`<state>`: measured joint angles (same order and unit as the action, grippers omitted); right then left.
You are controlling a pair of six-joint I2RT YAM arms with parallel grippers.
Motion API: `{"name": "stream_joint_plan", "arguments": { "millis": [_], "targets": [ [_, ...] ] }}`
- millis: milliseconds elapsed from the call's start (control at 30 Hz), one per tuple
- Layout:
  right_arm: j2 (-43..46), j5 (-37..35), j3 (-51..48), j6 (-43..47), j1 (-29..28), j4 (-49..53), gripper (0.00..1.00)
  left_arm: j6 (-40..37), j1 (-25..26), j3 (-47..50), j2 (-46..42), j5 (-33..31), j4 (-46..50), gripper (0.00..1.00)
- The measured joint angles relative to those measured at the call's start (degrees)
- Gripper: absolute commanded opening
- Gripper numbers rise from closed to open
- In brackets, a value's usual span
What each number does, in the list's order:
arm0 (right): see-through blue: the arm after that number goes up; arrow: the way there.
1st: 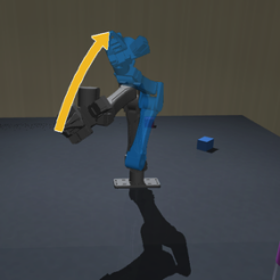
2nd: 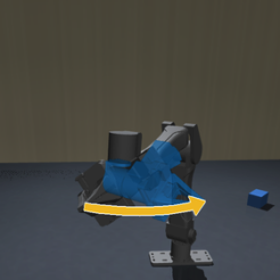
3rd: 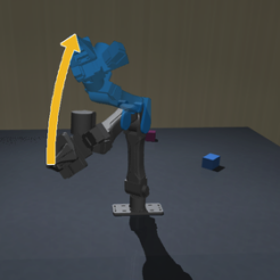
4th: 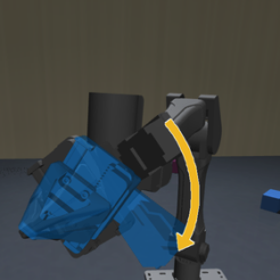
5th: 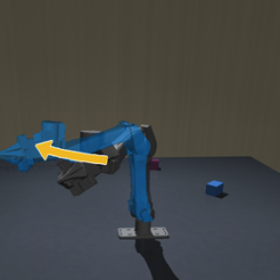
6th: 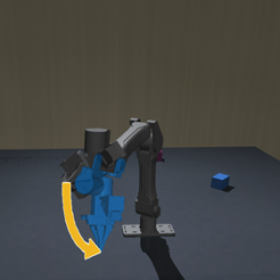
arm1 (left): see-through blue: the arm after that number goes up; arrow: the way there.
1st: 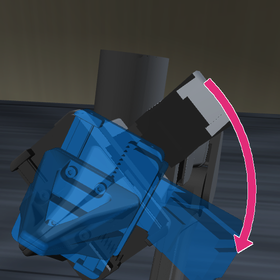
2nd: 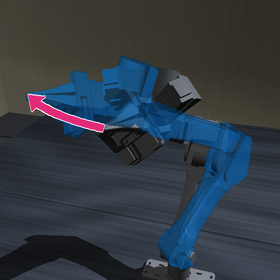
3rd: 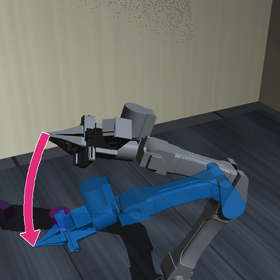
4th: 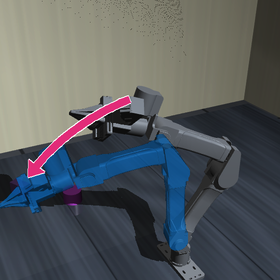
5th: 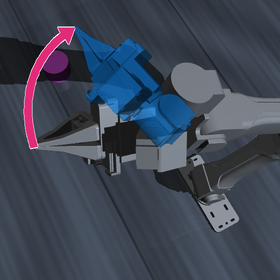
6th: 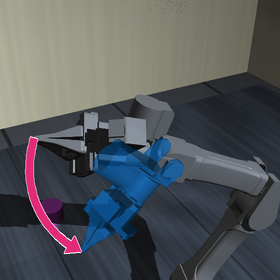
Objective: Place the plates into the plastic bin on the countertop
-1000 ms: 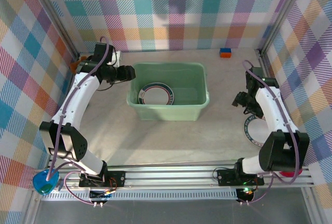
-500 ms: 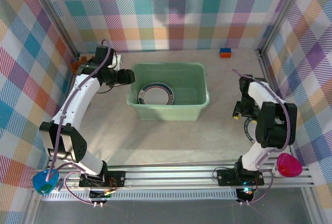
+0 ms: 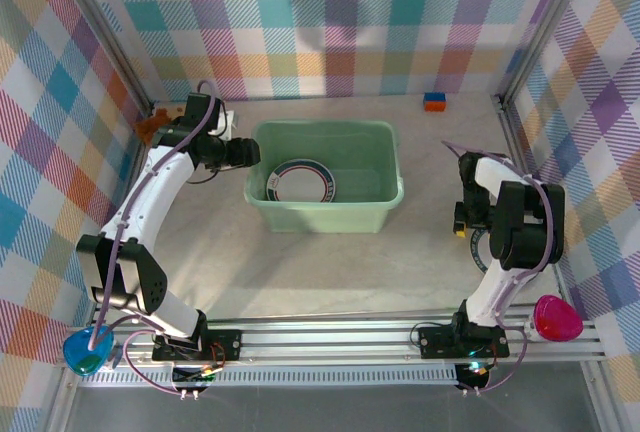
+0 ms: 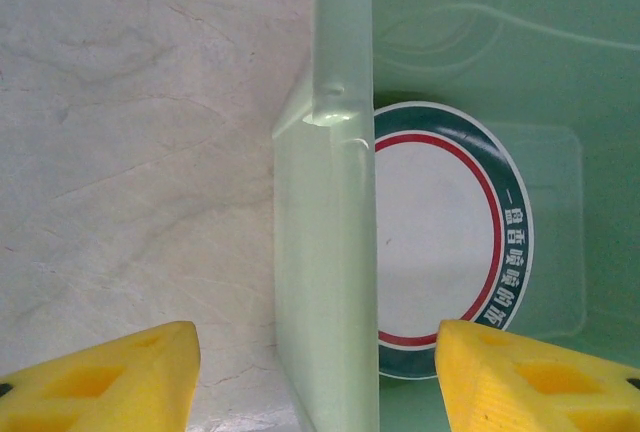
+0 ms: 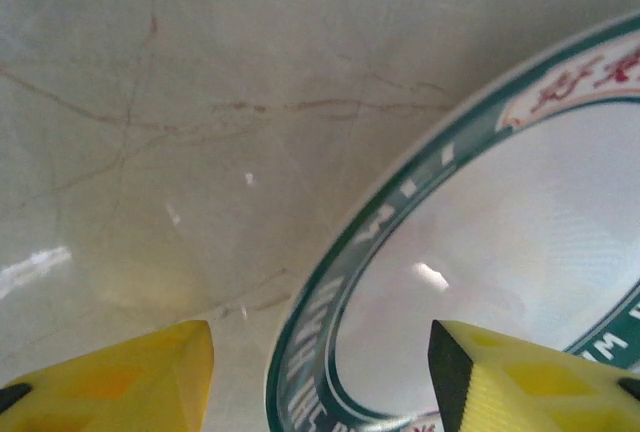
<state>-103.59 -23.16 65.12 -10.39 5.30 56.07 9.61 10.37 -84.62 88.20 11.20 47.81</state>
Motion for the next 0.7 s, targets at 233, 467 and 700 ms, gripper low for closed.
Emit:
{"name": "stream_joint_plan", "arguments": {
  "millis": [233, 467, 700],
  "targets": [
    [-0.11, 0.31, -1.33, 1.77, 0.0, -3.17, 0.48, 0.02, 0.0, 0.0, -0.33, -0.24, 0.02, 0.64],
    [-0.46, 0.68, -1.49, 2.71, 0.13, -4.13, 0.24, 0.0, 0.0, 0.11, -0.37, -0.37, 0.0, 0.64],
    [0.7, 0.7, -1.36, 2.38, 0.26, -3.41, 0.11, 0.0, 0.0, 0.59, -0.76, -0.37, -0.2, 0.64]
  ]
}}
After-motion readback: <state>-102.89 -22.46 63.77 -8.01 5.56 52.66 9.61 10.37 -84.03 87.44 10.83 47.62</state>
